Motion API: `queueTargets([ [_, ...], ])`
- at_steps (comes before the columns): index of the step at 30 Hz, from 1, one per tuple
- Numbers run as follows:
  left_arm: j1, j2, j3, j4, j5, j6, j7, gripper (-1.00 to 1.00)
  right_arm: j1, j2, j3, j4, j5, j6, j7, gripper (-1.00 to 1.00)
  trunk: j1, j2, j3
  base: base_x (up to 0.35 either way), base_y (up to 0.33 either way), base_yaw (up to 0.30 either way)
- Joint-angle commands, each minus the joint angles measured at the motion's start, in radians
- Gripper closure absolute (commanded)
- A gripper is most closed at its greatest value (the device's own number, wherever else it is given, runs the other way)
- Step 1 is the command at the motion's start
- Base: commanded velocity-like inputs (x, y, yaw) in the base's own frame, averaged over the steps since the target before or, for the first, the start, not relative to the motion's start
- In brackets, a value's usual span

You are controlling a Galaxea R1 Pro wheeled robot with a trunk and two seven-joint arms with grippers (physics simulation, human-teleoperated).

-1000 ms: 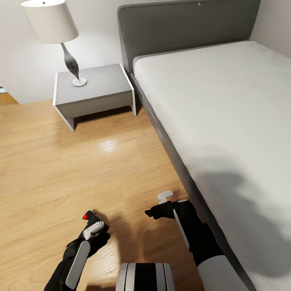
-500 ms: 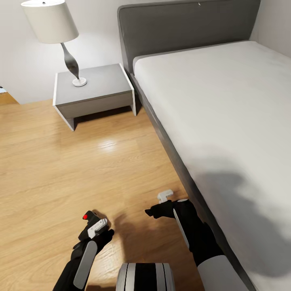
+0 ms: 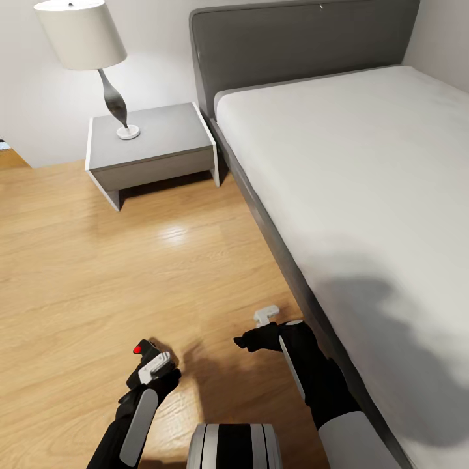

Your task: Attach the digital camera to the camera tripod in the bedroom.

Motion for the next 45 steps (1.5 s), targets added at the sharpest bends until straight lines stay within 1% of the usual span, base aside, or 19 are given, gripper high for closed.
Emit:
queueTargets([
  [1,0.000,-0.001,0.001,-0.001,0.010,0.001,0.009,-1.00,0.000,0.000,0.000,-0.001,0.010,0.003,0.008,-1.00,0.000,0.000,-0.001,0.000,0.000,0.000],
  [7,0.000,-0.003,0.001,0.001,0.012,-0.010,0.014,-1.00,0.000,0.000,0.000,0.000,0.010,0.003,0.008,-1.00,0.000,0.000,-0.001,0.000,0.000,0.000],
  [14,0.000,-0.003,-0.005,0.039,0.016,-0.086,0.013,-1.00,0.000,0.000,-0.001,0.000,0.010,0.003,0.008,-1.00,0.000,0.000,-0.001,0.000,0.000,0.000],
  [16,0.000,-0.003,-0.016,0.053,0.017,-0.111,0.012,-1.00,0.000,0.000,-0.001,0.000,0.010,0.003,0.008,-1.00,0.000,0.000,-0.001,0.000,0.000,0.000],
  [17,0.000,-0.003,-0.032,0.065,0.017,-0.131,0.011,-1.00,0.000,0.000,-0.001,0.000,0.010,0.003,0.008,-1.00,0.000,0.000,-0.001,0.000,0.000,0.000],
  [21,-0.001,-0.003,-0.073,0.078,0.018,-0.153,0.010,-1.00,0.000,0.000,-0.001,0.000,0.010,0.003,0.008,-1.00,0.000,0.000,-0.001,0.000,0.000,0.000],
  [25,-0.002,-0.003,-0.106,0.084,0.019,-0.162,0.009,-1.00,0.000,0.000,-0.001,0.000,0.010,0.003,0.008,-1.00,0.000,0.000,-0.001,0.000,0.000,0.000],
  [29,-0.002,-0.004,-0.123,0.086,0.019,-0.167,0.006,-1.00,0.000,0.000,-0.001,0.000,0.010,0.002,0.008,-1.00,0.000,0.000,-0.001,0.000,0.000,0.000],
  [34,-0.002,-0.006,-0.131,0.088,0.019,-0.169,0.003,-1.00,0.000,0.000,-0.001,0.000,0.010,0.002,0.008,-1.00,0.000,0.000,-0.001,0.000,0.000,0.000],
  [45,-0.002,-0.006,-0.136,0.082,0.018,-0.170,0.001,-1.00,0.000,0.000,-0.001,-0.001,0.010,0.003,0.008,-1.00,0.000,0.000,-0.001,0.000,0.000,0.000],
])
